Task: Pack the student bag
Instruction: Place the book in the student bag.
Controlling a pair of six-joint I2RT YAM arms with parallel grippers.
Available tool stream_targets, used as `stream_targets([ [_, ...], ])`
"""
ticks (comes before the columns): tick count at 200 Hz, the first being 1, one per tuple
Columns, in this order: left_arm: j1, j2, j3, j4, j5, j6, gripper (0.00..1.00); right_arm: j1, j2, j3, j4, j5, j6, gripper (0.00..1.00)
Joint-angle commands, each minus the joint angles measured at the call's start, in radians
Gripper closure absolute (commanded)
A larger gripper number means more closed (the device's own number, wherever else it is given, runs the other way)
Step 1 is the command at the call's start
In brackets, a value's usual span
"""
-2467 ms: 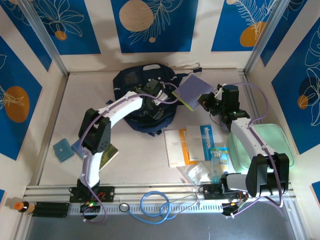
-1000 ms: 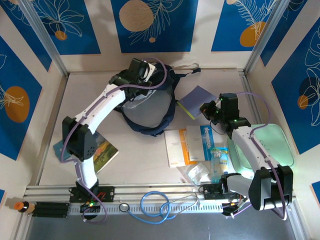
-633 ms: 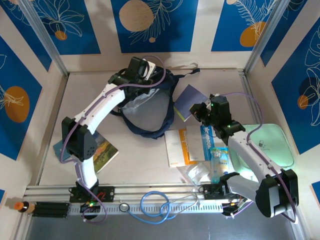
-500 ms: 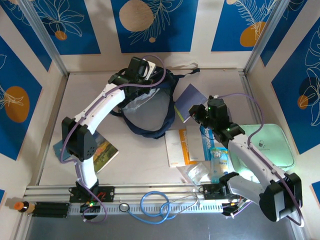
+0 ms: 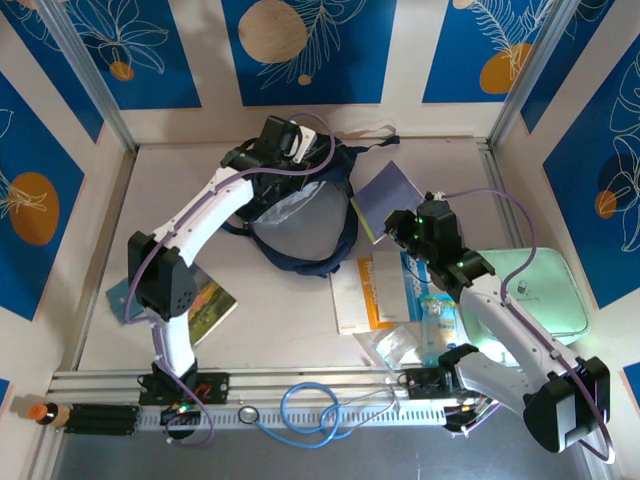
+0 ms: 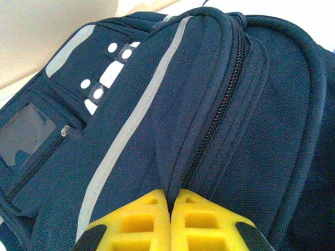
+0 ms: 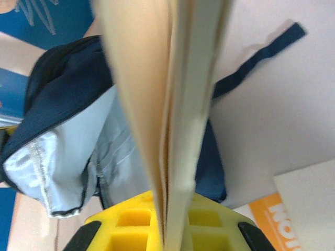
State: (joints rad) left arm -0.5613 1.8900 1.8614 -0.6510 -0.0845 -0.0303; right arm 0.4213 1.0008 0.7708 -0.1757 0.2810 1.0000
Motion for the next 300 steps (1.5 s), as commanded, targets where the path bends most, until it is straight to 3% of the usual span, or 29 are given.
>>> stream_targets([
  [1,-0.008,-0.012,0.068,0.075,0.028,-0.032,1.0,0.02,0.029,-0.026,0.199,-0.109,0.016,1.0],
  [50,-0.007,-0.039,0.077,0.091,0.054,-0.071,1.0,0.035,0.245,-0.005,0.435,-0.247,0.162,1.0],
  [123,-0.007,-0.052,0.119,0.071,0.085,-0.104,1.0,0.08,0.534,0.125,0.641,-0.216,0.252,1.0],
  [246,0.004,-0.023,0.159,0.077,0.132,-0.172,1.0,0.152,0.99,0.407,0.688,-0.087,0.427,1.0],
  [300,0.025,-0.017,0.148,0.063,0.137,-0.214,1.0,0.141,1.112,0.53,0.711,-0.172,0.448,0.95],
])
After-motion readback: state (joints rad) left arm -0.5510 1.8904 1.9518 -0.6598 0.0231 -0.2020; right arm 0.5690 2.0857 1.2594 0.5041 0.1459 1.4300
